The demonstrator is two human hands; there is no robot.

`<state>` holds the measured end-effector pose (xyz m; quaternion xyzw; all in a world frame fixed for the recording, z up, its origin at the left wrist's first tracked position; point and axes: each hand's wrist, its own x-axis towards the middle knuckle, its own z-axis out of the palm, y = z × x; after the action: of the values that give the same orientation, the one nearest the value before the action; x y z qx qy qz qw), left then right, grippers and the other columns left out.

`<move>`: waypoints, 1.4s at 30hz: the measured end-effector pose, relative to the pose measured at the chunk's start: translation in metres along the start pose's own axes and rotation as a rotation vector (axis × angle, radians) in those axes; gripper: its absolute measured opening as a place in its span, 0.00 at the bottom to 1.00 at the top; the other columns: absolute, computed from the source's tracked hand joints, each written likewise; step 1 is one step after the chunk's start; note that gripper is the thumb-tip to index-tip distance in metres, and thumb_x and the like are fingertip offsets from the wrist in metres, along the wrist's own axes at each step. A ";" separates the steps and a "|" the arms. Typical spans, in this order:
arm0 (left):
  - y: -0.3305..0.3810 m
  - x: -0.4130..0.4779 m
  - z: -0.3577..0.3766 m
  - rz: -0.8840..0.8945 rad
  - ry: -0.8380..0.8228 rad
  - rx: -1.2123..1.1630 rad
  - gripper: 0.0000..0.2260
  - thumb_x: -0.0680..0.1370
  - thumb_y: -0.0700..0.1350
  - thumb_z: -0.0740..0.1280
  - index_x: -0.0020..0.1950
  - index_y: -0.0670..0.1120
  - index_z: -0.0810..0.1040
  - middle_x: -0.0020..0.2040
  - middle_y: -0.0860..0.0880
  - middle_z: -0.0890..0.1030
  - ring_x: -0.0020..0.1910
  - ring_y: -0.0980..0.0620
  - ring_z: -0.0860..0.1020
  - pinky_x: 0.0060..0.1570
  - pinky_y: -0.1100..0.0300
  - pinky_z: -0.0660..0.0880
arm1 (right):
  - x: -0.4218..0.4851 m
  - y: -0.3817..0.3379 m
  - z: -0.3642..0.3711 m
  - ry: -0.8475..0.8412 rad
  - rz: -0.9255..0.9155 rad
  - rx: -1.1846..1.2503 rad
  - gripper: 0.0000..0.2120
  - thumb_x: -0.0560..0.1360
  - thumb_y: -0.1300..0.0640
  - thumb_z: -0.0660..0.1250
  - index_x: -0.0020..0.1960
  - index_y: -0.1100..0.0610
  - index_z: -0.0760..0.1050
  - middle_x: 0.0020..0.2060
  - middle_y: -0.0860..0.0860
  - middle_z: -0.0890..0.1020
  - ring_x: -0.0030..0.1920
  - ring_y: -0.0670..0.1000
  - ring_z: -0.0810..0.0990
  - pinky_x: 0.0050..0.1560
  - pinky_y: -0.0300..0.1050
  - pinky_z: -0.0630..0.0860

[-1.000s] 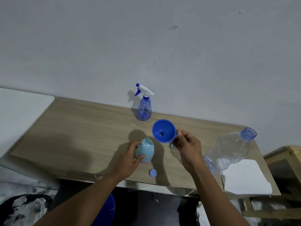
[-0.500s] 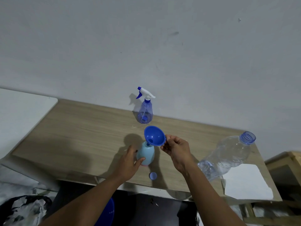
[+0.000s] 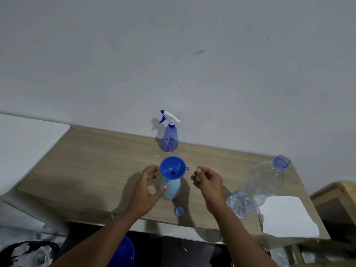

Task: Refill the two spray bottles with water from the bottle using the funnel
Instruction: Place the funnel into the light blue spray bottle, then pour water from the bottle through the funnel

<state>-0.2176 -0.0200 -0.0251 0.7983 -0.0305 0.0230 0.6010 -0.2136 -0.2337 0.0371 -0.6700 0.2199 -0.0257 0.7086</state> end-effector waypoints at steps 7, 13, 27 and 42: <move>0.025 0.022 -0.002 0.042 -0.055 0.082 0.48 0.60 0.61 0.82 0.75 0.53 0.65 0.65 0.59 0.76 0.62 0.60 0.76 0.62 0.59 0.73 | -0.056 0.025 -0.058 0.352 -0.369 -0.189 0.08 0.79 0.63 0.67 0.52 0.50 0.78 0.46 0.50 0.84 0.47 0.43 0.82 0.46 0.32 0.78; 0.035 0.025 0.005 0.047 -0.025 0.104 0.37 0.61 0.58 0.82 0.67 0.59 0.72 0.56 0.63 0.81 0.56 0.63 0.78 0.58 0.61 0.75 | -0.066 0.017 -0.119 0.687 -0.424 -0.085 0.26 0.71 0.56 0.77 0.62 0.46 0.68 0.53 0.54 0.74 0.49 0.54 0.74 0.49 0.45 0.75; 0.056 0.024 0.010 0.073 -0.079 0.147 0.29 0.63 0.50 0.83 0.54 0.68 0.71 0.51 0.69 0.80 0.51 0.70 0.76 0.47 0.71 0.71 | -0.029 -0.018 -0.138 0.340 -0.554 -0.253 0.44 0.70 0.47 0.78 0.75 0.39 0.54 0.59 0.44 0.76 0.61 0.50 0.77 0.63 0.51 0.74; 0.056 0.023 0.007 0.102 -0.011 0.159 0.31 0.61 0.56 0.83 0.62 0.57 0.77 0.50 0.63 0.82 0.49 0.64 0.80 0.53 0.63 0.77 | -0.029 -0.079 -0.090 -0.324 -0.534 -1.095 0.49 0.63 0.36 0.74 0.76 0.30 0.50 0.50 0.47 0.80 0.40 0.45 0.80 0.51 0.49 0.80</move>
<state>-0.1987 -0.0426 0.0279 0.8410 -0.0724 0.0516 0.5336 -0.2505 -0.3169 0.1208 -0.9628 -0.0836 0.0164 0.2563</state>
